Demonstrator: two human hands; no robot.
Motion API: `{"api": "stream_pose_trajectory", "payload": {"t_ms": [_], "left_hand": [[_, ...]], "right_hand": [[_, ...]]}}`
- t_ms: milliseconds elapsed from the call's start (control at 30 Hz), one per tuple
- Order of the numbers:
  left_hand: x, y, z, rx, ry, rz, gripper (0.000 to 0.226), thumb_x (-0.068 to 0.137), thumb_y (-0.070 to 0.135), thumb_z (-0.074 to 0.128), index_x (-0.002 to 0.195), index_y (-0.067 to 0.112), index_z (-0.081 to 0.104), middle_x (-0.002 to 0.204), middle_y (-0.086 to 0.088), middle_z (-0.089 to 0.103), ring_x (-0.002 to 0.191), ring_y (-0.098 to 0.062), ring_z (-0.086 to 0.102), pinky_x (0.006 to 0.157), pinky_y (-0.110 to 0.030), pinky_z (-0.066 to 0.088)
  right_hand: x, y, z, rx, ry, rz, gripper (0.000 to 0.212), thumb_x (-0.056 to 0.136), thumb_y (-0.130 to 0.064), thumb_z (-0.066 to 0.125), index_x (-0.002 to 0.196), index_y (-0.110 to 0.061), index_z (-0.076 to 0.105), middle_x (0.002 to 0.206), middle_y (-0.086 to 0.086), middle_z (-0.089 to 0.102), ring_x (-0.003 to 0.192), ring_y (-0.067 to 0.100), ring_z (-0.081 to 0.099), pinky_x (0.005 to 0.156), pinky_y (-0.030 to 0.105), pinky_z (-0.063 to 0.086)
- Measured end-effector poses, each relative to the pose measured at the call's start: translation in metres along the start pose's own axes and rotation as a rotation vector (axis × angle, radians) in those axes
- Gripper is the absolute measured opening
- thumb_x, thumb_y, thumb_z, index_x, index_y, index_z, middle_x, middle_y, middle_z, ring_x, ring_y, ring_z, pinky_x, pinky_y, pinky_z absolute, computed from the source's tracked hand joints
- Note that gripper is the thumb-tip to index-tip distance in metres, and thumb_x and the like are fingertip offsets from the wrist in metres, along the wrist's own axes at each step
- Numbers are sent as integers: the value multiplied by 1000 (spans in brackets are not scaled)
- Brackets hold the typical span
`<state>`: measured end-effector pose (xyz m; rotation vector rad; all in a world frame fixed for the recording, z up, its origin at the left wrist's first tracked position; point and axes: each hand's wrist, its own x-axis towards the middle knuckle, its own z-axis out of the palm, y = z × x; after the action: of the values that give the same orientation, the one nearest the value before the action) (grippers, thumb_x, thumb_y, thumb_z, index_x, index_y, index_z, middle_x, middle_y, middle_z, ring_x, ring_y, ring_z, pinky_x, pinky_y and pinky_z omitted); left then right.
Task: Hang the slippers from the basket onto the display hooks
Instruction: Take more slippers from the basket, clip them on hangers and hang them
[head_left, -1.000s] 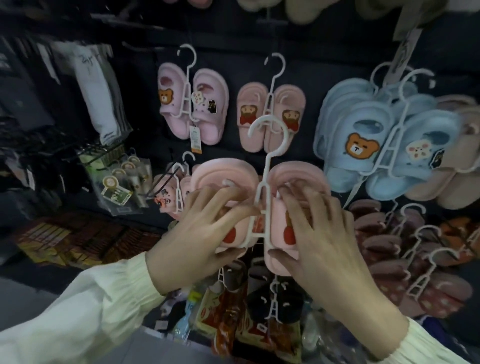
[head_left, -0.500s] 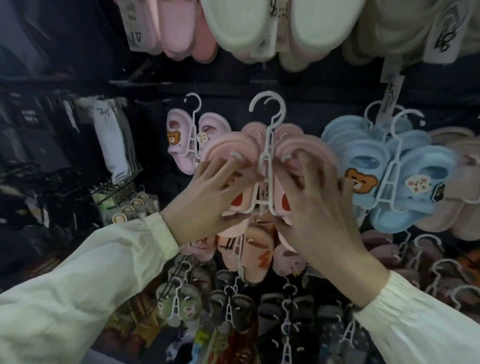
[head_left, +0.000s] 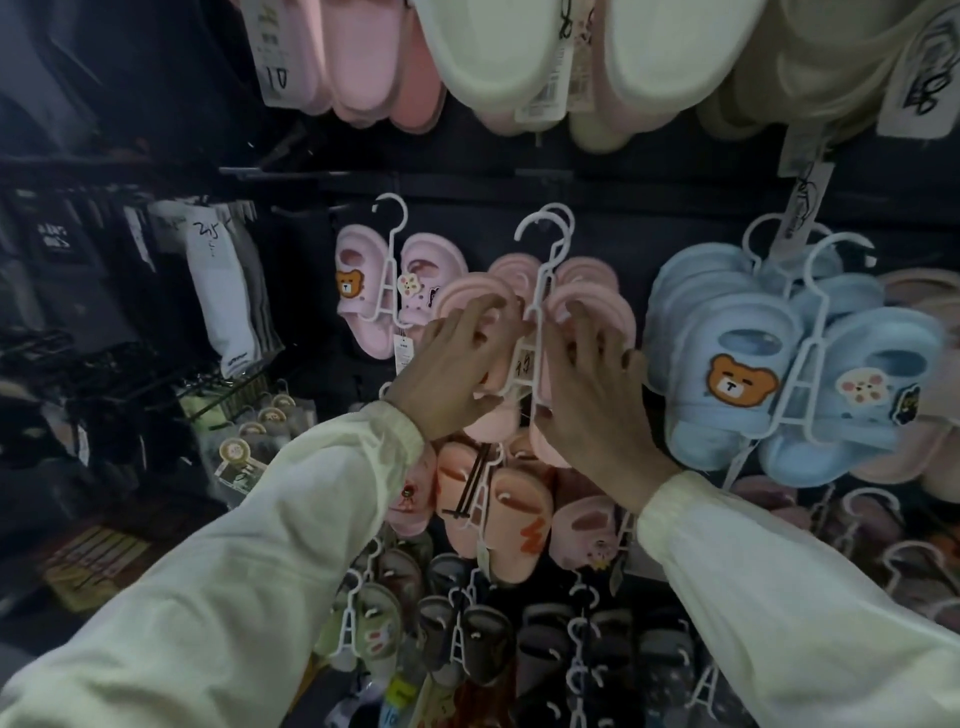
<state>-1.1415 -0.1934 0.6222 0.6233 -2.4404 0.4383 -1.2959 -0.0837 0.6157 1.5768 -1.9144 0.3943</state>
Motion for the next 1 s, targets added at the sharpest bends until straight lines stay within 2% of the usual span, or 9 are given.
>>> {"api": "stream_pose_trajectory", "payload": {"t_ms": [133, 267, 400, 533, 633, 800, 900, 1000], "left_hand": [[13, -4, 14, 65, 4, -25, 104, 65, 26, 86, 148, 29, 24, 141, -18, 39, 115, -37, 49, 91, -50, 44], [28, -6, 31, 107, 38, -31, 102, 61, 26, 87, 147, 25, 32, 139, -19, 44, 111, -39, 52, 88, -50, 45], [40, -12, 49, 116, 48, -55, 104, 60, 26, 88, 149, 22, 35, 140, -20, 45, 112, -38, 51, 89, -48, 44], [53, -16, 59, 85, 27, -79, 110, 57, 20, 89, 146, 23, 26, 140, -21, 47, 114, -42, 53, 88, -49, 46], [60, -17, 64, 48, -20, -120, 111, 58, 16, 88, 148, 24, 24, 145, -20, 44, 121, -41, 50, 93, -50, 44], [66, -16, 70, 32, -57, -184, 102, 69, 21, 83, 155, 20, 29, 156, -17, 33, 138, -38, 37, 106, -51, 35], [65, -16, 71, 29, -66, -171, 100, 72, 30, 81, 156, 22, 27, 160, -15, 27, 142, -37, 32, 110, -52, 33], [61, -11, 69, 31, -70, -183, 89, 80, 33, 72, 156, 20, 27, 162, -15, 23, 142, -40, 31, 110, -55, 33]], "right_hand": [[15, 4, 17, -30, 19, 23, 91, 72, -31, 78, 150, -16, 32, 146, 17, 36, 121, 39, 40, 87, 52, 41], [30, 8, 30, -63, 6, 61, 90, 72, -29, 76, 150, -19, 31, 142, 16, 40, 117, 37, 41, 86, 50, 40], [43, 12, 39, -125, 14, 80, 79, 72, -29, 75, 143, -18, 42, 134, 17, 48, 111, 39, 49, 85, 51, 44], [58, 13, 47, -141, -56, 111, 80, 71, -35, 76, 143, -19, 44, 137, 16, 48, 111, 37, 52, 86, 50, 46], [64, 13, 53, -164, -78, 136, 79, 75, -36, 74, 144, -21, 41, 140, 14, 46, 114, 35, 51, 89, 51, 45], [70, 17, 61, -144, -30, 129, 68, 76, -34, 74, 138, -21, 48, 135, 12, 50, 110, 31, 53, 85, 47, 46], [70, 20, 61, -124, -61, 126, 69, 81, -33, 71, 143, -19, 43, 144, 13, 45, 120, 33, 51, 92, 50, 45], [68, 22, 56, -37, -122, 85, 78, 88, -32, 65, 153, -15, 26, 158, 16, 26, 136, 36, 36, 105, 53, 36]]}}
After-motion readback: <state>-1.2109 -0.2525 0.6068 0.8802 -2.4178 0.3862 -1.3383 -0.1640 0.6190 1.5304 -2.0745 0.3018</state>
